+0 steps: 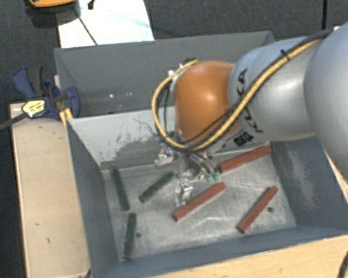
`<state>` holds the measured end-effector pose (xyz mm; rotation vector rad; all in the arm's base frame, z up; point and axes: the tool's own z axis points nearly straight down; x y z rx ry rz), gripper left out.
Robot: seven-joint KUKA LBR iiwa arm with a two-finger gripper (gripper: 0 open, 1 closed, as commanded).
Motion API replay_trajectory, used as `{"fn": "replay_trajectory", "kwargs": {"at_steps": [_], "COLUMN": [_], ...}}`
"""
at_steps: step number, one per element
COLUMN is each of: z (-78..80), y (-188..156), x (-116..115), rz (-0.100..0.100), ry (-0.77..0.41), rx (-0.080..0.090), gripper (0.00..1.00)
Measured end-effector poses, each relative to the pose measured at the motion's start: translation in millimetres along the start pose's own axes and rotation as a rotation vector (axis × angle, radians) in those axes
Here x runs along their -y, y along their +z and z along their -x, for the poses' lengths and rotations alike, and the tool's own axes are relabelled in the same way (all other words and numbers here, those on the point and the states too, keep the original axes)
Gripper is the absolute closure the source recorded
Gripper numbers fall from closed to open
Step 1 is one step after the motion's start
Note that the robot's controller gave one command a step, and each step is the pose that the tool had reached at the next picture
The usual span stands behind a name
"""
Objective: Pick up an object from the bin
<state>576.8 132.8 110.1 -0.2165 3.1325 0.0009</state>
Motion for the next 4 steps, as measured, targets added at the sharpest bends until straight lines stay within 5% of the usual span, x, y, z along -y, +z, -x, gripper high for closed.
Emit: {"fn": "replay_trajectory", "kwargs": {"at_steps": [1, 2, 3, 4], "z": [-18.3, 7.4, 7.4, 4.9], "y": [-57, 36, 36, -99], "x": [-10, -56, -56, -48], "rz": [0.000, 0.002, 0.002, 0.001], "ry": [0.022, -0.037, -0.035, -0.009], "rx": [-0.006, 0.002, 0.002, 0.001], "gripper": [0.00, 1.00, 1.00, 1.00]}}
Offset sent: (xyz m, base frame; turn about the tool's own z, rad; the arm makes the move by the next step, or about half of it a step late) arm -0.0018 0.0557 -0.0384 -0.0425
